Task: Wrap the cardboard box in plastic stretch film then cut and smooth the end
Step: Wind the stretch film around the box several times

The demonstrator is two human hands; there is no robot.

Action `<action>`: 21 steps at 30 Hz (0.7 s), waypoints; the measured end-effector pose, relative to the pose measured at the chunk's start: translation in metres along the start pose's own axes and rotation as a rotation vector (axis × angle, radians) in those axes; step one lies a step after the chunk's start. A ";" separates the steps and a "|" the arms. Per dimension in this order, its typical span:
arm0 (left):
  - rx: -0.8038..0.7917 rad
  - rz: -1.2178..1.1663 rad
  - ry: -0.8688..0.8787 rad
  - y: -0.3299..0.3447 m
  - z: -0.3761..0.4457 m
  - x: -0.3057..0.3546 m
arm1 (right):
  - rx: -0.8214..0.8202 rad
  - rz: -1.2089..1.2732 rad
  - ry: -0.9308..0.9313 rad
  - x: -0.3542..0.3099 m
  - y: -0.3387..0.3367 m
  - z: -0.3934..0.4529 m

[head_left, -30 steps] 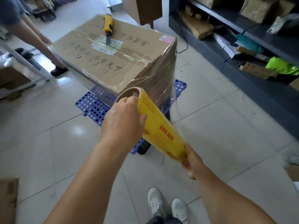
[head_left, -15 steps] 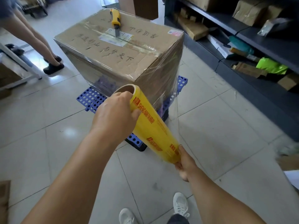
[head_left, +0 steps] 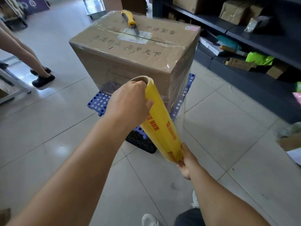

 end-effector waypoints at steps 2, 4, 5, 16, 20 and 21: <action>-0.001 -0.004 0.031 -0.002 -0.001 -0.010 | 0.002 0.012 -0.006 0.008 0.010 -0.001; -0.003 -0.011 0.056 -0.001 0.001 -0.020 | -0.005 0.028 -0.014 0.014 0.020 -0.002; -0.004 -0.011 0.069 -0.001 0.002 -0.025 | -0.003 0.038 -0.017 0.017 0.024 -0.001; -0.022 -0.023 0.169 0.002 0.043 -0.080 | 0.015 0.190 -0.006 0.028 0.093 0.015; -0.028 -0.030 0.231 -0.003 0.065 -0.094 | 0.002 0.264 -0.007 0.029 0.125 0.018; -0.033 -0.032 0.243 -0.004 0.070 -0.097 | 0.009 0.282 -0.010 0.029 0.131 0.019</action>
Point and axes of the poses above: each hand's wrist, its own z-axis towards the middle knuckle, its own y-axis out of the palm, x = y × z, the point moved 7 cm from there along z, towards the middle knuckle
